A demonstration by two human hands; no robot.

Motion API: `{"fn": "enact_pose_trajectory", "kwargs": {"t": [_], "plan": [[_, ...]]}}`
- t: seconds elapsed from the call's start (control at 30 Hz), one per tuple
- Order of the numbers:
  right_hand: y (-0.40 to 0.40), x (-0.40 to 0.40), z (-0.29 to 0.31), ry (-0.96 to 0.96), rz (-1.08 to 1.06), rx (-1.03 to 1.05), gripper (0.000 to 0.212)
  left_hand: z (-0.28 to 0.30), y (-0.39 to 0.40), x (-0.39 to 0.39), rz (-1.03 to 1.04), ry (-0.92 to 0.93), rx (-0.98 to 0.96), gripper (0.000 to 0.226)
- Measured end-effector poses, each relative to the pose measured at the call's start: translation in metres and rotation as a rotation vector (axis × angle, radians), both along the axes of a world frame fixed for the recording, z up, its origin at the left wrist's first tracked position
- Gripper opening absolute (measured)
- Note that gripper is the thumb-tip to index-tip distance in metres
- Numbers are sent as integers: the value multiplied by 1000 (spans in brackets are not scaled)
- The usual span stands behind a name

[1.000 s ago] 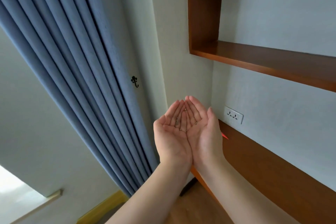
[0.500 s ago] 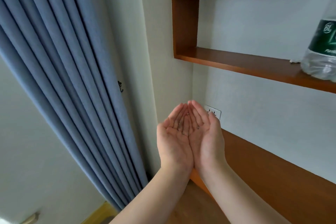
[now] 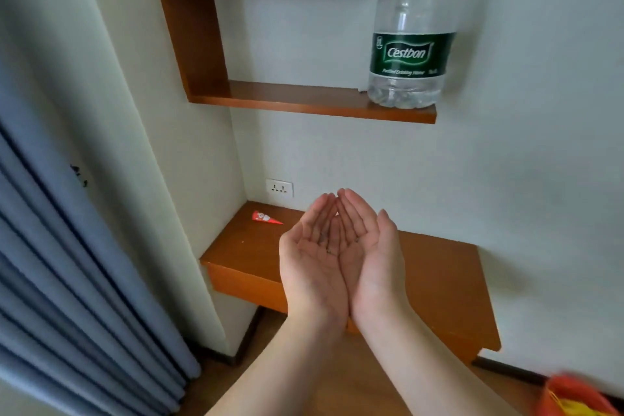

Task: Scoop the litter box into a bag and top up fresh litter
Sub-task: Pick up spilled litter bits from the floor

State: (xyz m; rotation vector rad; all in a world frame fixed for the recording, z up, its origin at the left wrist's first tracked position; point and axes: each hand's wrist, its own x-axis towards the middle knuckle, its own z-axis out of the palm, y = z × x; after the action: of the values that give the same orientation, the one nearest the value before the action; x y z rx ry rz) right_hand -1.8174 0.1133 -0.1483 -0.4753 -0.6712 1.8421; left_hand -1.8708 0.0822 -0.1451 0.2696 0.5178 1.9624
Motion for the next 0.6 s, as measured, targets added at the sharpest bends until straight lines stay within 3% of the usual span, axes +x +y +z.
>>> {"fn": "enact_pose_trajectory", "kwargs": {"t": [0.27, 0.6], "plan": [[-2, 127, 5, 45, -256, 10, 51, 11, 8, 122, -224, 49, -18, 44], [-7, 336, -3, 32, -496, -15, 50, 2, 17, 328, -436, -23, -75, 43]]}}
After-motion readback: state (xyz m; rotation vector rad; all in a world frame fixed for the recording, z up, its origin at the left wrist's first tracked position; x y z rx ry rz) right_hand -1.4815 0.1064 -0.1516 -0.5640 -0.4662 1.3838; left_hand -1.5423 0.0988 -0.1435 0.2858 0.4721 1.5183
